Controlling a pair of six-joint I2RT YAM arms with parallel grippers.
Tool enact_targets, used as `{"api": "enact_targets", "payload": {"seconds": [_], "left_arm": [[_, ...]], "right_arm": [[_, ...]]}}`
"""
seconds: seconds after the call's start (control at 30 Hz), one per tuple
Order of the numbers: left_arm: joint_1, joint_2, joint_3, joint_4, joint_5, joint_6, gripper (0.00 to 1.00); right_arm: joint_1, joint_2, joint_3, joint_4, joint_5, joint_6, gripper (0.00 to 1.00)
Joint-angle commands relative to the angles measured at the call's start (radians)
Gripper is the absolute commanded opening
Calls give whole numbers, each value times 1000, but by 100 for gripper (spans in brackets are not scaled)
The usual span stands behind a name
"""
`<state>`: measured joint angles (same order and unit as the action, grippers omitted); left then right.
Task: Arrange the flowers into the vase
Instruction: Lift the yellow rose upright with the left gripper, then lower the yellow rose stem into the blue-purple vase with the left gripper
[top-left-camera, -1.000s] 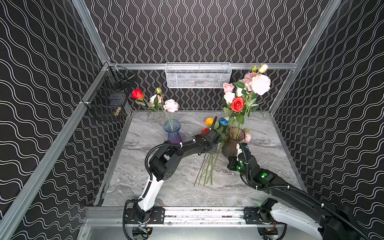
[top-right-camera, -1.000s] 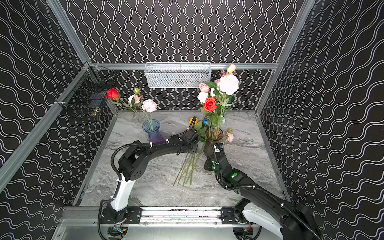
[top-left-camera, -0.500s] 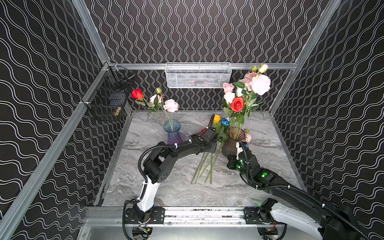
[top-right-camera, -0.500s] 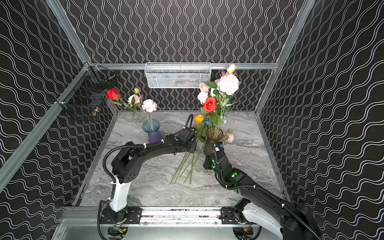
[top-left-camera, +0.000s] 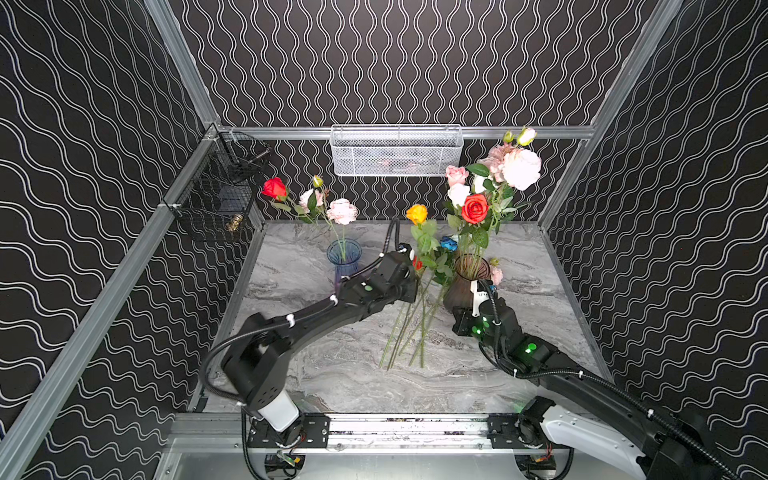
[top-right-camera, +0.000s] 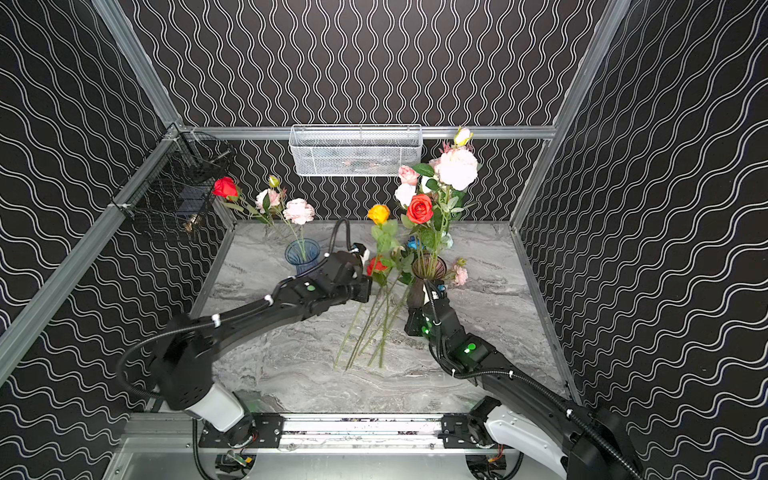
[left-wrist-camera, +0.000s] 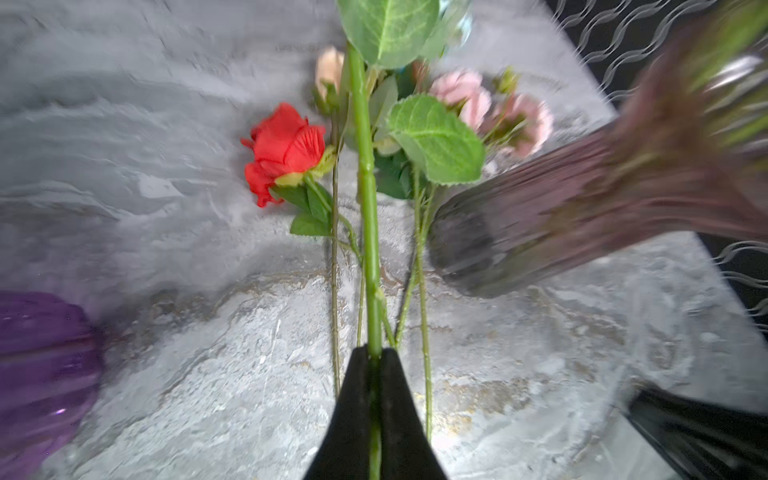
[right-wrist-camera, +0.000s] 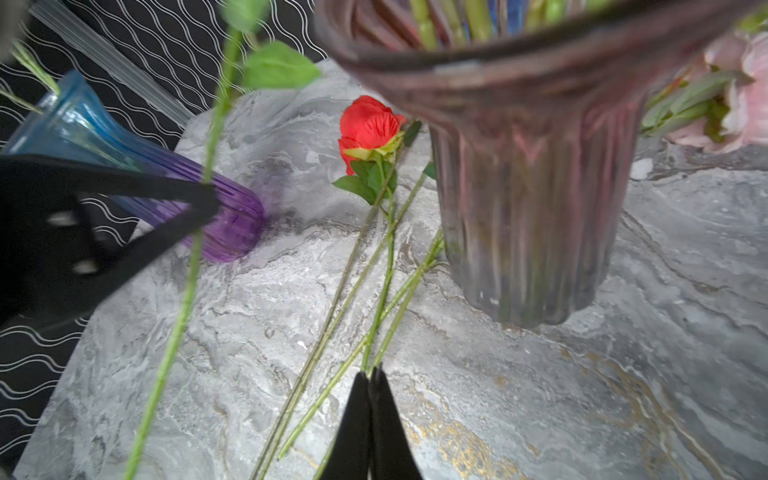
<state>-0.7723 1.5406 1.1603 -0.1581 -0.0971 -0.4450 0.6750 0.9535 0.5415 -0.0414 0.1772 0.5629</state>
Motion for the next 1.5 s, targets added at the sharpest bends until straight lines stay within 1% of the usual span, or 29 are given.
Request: {"api": "enact_targets", "payload": {"seconds": [0.0,0.07,0.13,0.23,0.33,0.47,0.53,0.57,0.67,0.8,0.83,0.93,1.03,1.1,1.27,1.33,1.4,1.47], "left_arm": [[1,-139,-63,94,-48,8,0],[1,-238,-93,103,-90,25,0],[0,-327,-113,110,-129,41,0],[1,-428,-143,175,-147,93,0],[1,-495,-155,255,-141,154,0],[1,-538,-168,395,-126,256,0],[1,-545,-174,487,-119,313,0],[1,-544,-165,506,-120,333,0],[0,-524,-116,527,-111,406,0],[0,-495,-114,648,-125,521,0],[1,-489,-109,661,-127,544,0],[0,-472,-88,694,-163,624,0],[11,-452,-76,766,-189,688,0],[20,-431,-45,780,-208,696,0],[62,-377,32,783,-177,709,0],[117,-349,59,774,-152,679,0],[215,-319,83,751,-105,581,0],[294,-283,99,756,-65,534,0]], "right_arm": [[0,-8,4,64,-43,-18,6],[1,-10,-3,110,-94,-32,8],[1,3,0,149,-160,-48,13],[3,49,22,177,-239,-67,21],[2,97,58,192,-322,-96,30],[1,123,91,199,-368,-111,38],[1,115,100,211,-376,-114,45],[2,108,100,219,-379,-116,49],[2,94,97,245,-373,-122,60],[2,81,98,253,-347,-130,74],[1,77,95,255,-342,-129,76],[2,63,95,247,-327,-129,77],[1,53,85,248,-310,-130,77],[1,53,74,270,-309,-121,77],[2,62,82,259,-325,-123,77],[1,54,79,259,-322,-121,77],[1,46,75,256,-312,-124,77],[1,41,74,259,-308,-124,77]]}}
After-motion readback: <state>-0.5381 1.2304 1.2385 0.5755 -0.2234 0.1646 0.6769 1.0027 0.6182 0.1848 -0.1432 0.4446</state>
